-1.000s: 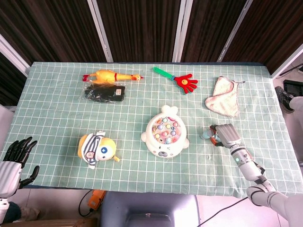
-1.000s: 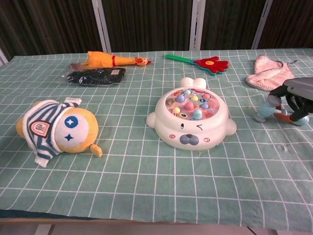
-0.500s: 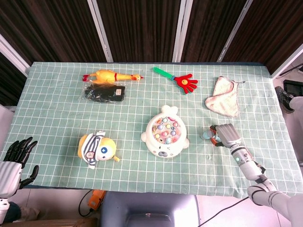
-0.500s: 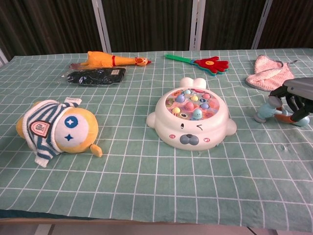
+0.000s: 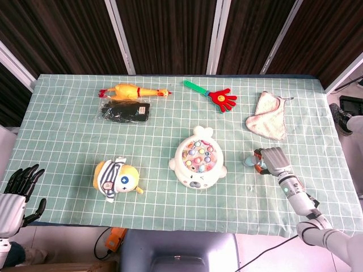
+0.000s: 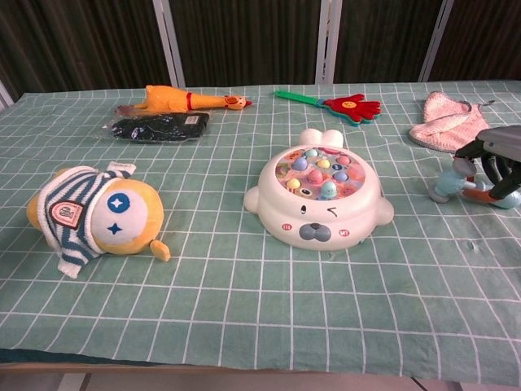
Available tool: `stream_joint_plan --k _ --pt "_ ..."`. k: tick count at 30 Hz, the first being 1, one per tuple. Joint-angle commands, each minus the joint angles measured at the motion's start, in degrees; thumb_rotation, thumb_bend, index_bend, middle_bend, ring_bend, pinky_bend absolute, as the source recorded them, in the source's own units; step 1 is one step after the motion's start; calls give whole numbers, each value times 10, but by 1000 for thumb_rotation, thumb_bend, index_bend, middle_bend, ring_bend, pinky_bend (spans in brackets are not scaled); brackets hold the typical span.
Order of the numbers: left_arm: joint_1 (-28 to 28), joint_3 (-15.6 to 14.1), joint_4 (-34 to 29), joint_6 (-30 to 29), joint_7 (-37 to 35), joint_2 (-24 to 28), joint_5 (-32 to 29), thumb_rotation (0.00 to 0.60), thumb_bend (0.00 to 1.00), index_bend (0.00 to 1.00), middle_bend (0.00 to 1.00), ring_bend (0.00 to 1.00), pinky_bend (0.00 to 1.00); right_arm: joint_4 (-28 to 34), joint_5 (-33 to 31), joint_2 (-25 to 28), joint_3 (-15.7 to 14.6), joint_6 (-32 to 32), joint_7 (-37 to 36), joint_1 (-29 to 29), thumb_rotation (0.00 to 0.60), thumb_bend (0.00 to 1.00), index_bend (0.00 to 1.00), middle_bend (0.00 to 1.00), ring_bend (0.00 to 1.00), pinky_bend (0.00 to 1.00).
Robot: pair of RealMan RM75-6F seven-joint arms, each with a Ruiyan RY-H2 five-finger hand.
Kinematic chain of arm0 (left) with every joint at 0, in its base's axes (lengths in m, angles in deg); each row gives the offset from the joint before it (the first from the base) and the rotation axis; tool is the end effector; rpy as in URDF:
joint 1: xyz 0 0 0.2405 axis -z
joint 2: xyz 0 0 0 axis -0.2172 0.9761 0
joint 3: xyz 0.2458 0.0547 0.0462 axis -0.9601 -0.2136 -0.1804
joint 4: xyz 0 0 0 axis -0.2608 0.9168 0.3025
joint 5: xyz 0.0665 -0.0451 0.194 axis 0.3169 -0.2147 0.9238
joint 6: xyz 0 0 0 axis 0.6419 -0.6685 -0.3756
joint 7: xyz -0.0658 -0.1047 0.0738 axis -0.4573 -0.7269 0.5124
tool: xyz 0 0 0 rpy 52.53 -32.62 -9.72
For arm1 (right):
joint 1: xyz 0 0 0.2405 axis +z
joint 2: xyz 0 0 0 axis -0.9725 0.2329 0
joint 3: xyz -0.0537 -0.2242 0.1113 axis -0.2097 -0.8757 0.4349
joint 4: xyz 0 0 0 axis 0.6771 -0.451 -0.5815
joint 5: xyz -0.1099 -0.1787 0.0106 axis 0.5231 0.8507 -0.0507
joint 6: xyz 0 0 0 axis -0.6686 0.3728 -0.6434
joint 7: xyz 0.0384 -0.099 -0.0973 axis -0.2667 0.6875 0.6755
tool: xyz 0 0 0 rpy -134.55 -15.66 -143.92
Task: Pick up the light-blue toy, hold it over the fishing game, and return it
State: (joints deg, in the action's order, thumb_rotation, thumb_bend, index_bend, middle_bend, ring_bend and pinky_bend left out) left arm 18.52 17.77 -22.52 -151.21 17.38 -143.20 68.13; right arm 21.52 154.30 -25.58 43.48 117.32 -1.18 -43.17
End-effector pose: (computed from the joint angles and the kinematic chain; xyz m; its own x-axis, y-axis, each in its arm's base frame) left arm -0.3041 0.1756 0.1651 0.3616 -0.0274 0.9319 0.9155 -0.1788 -0.3605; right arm -0.3212 -0.3584 0.0326 0.5289 -0.2816 0.8006 -0.8487 -0.1768 0.4985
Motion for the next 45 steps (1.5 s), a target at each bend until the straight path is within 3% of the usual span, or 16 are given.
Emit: stream_joint_plan --k 1,45 --pt "0 0 0 0 1 0 0 600 470 25 0 0 10 2 -1 1 2 -1 3 -1 600 493 771 579 650 682" --pt "2 -1 0 1 7 -3 2 600 469 29 0 0 11 -10 -31 -5 33 -19 34 -8 600 423 628 498 640 673"
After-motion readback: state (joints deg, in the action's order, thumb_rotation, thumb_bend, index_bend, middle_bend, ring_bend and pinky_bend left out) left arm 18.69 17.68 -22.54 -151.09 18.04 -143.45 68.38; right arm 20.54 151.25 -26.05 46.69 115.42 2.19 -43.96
